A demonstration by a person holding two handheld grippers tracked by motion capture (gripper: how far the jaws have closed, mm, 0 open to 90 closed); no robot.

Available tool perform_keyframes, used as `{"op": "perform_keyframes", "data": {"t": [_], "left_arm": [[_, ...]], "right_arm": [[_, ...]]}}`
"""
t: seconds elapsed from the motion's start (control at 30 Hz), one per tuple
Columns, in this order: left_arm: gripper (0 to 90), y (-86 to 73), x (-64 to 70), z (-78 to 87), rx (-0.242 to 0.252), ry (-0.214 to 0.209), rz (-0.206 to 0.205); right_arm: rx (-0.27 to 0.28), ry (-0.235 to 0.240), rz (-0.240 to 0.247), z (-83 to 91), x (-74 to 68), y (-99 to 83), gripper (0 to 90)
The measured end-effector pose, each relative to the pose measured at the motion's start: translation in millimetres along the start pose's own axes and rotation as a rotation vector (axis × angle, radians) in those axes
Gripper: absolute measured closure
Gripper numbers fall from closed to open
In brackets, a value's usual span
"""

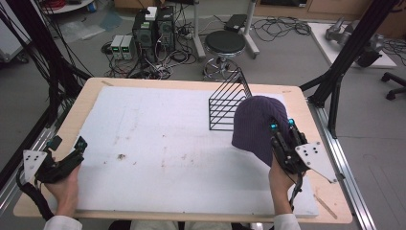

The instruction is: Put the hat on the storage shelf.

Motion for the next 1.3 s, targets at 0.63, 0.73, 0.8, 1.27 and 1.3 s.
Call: {"op": "perform_keyframes", "data": {"t": [0.63, 0.73, 0.8, 1.27, 1.3], "left_arm": [[17.8, 23.6, 44.0, -3.3, 0.016, -0.237, 0.07], [17.9, 24.3, 48.0, -5.2, 0.014, -0.253, 0.073], [17.9, 25.7, 52.8, -7.9, 0.01, -0.275, 0.076], [18.0, 43.1, 112.2, -36.2, 0.009, -0.479, 0.077], [18.0, 43.7, 120.2, -40.2, 0.006, -0.51, 0.088]], "right_arm": [[0.094, 0.045, 0.024, -18.7, -37.9, 40.0, 71.8], [0.108, 0.058, 0.043, -24.9, -47.2, 47.6, 71.7], [0.112, 0.063, 0.038, -26.8, -50.4, 50.2, 71.7], [0.123, 0.15, 0.065, -53.9, -103.1, 68.2, 71.7], [0.121, 0.155, 0.062, -56.6, -109.2, 68.4, 71.7]]}}
Point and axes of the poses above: each handheld gripper's, and its own axes: z roughly backward along the jaws, y roughly out of its top, x roughly to its right, the point moved 2 cm from there along -z, roughly forward along the jaws, and after that the axes turned 4 degrees about z, right-handed, at the moved point
